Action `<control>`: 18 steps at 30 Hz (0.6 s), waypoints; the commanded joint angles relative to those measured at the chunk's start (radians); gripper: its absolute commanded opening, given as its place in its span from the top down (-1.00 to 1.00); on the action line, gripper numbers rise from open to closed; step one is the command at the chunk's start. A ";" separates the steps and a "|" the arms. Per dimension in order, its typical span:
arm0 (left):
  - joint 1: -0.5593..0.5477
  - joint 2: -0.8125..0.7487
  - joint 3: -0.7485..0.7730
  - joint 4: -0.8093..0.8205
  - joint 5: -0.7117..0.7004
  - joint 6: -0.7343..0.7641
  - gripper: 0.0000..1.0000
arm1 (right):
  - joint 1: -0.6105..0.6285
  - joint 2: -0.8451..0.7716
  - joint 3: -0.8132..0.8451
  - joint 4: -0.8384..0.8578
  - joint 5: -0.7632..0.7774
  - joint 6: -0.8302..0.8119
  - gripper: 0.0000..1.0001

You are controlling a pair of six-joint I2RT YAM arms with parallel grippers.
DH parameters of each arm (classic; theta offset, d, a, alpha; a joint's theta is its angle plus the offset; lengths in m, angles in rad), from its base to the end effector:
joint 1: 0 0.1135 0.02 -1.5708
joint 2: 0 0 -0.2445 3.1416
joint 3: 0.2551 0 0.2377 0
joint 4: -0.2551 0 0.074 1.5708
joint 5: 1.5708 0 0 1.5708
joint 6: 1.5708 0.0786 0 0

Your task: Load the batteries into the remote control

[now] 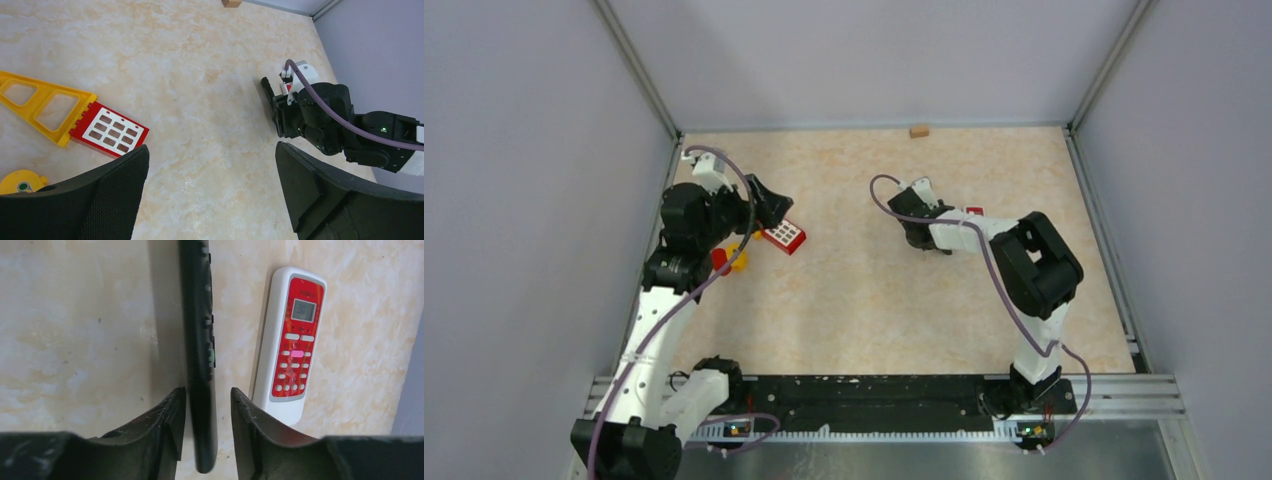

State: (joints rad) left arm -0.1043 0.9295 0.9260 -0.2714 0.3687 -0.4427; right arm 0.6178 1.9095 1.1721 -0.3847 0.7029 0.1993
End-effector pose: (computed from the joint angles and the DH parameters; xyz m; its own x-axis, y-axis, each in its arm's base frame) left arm 0.2414 -0.0538 0.3286 -0.4333 -0.3564 -0.8278 0.2838 0.8178 -0.5007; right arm 0.3310 0.1729 0.1132 -0.7622 -0.3563 -0.5405 -0.0637 0.8722 -0.4850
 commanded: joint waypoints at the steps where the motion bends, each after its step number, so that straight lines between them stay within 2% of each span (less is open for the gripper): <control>1: 0.003 -0.034 0.005 -0.028 -0.033 0.004 -0.97 | 0.000 0.005 0.020 -0.004 -0.064 -0.005 0.13; 3: 0.003 -0.040 0.015 -0.056 -0.058 0.017 -0.97 | 0.000 -0.036 0.003 0.011 -0.128 0.001 0.02; 11: 0.005 -0.063 0.093 -0.202 -0.223 0.029 -0.97 | 0.000 -0.311 -0.054 0.050 -0.317 0.065 -0.14; 13: 0.003 -0.082 0.104 -0.222 -0.262 0.036 -0.97 | -0.001 -0.420 -0.087 0.063 -0.300 0.089 -0.41; 15: 0.003 -0.113 0.103 -0.234 -0.300 0.039 -0.97 | -0.001 -0.541 -0.121 0.061 -0.237 0.121 -0.78; 18: 0.003 -0.189 0.090 -0.237 -0.356 0.050 -0.97 | -0.002 -0.741 -0.172 0.042 -0.100 0.147 -0.86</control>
State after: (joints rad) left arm -0.1043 0.8352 0.9836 -0.4938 0.1207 -0.4187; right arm 0.6178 1.4021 1.0424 -0.3626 0.4644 0.2844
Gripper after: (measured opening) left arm 0.986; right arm 0.917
